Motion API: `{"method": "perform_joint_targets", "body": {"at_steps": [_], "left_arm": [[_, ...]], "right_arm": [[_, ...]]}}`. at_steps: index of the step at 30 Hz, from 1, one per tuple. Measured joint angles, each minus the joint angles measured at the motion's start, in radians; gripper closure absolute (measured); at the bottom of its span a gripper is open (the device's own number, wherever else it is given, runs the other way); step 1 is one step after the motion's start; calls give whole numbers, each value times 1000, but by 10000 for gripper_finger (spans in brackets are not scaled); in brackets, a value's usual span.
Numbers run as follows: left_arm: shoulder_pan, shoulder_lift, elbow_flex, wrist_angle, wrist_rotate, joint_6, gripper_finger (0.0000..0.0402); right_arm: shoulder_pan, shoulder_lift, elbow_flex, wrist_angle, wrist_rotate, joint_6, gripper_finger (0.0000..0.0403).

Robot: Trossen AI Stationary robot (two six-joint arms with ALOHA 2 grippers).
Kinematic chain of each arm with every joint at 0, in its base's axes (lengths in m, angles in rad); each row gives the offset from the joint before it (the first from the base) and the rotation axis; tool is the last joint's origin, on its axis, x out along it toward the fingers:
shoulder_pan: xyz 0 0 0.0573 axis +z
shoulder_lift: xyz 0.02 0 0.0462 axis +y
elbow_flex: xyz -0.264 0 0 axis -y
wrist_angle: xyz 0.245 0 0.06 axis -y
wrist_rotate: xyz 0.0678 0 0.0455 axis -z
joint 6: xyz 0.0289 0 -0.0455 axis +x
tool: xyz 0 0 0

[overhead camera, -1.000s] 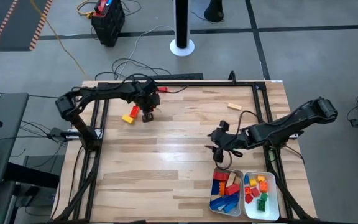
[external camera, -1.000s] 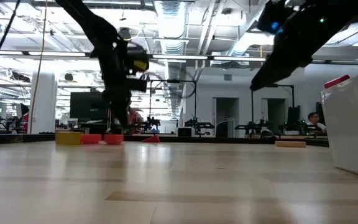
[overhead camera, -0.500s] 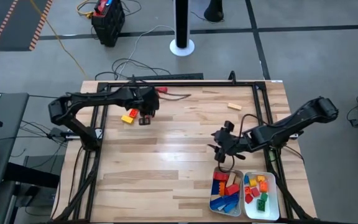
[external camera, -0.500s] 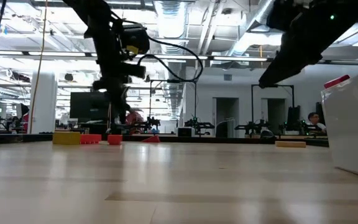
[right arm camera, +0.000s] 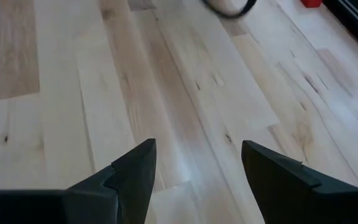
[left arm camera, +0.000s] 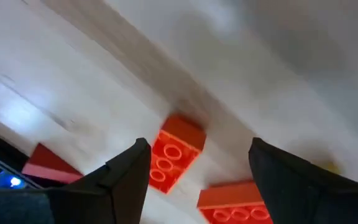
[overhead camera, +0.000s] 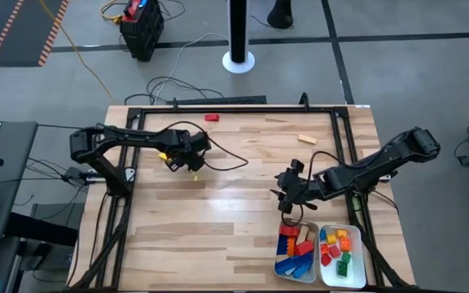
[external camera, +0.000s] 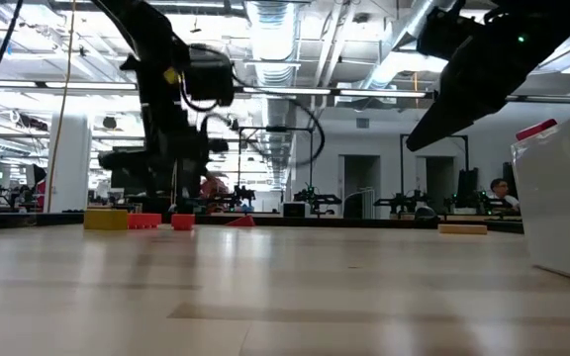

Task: Sort blocks by size
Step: Put the large orange game piece into the gray bin

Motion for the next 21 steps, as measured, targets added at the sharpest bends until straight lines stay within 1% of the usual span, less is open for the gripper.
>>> {"method": "perform_joint_targets", "body": {"at_steps": [4,6,8,11,16,19,21], "left_arm": [[19,45,-3,18,-86,61,142],[31,61,-3,52,-88,120,146],[42,82,-3,85,-88,213,149],[65,112,-2,107,-87,359,150],[111,165,0,122,-89,533,150],[120,178,2,128,-94,552,153],[122,178,1,142,-93,559,163]], "right_arm": [[0,0,0,10,0,-1,137],[0,0,0,17,0,-3,137],[1,0,0,17,-1,-3,137],[6,0,0,17,-1,-2,137],[23,0,0,19,-1,0,137],[33,0,0,19,-1,0,137],[33,0,0,20,-1,0,137]]}}
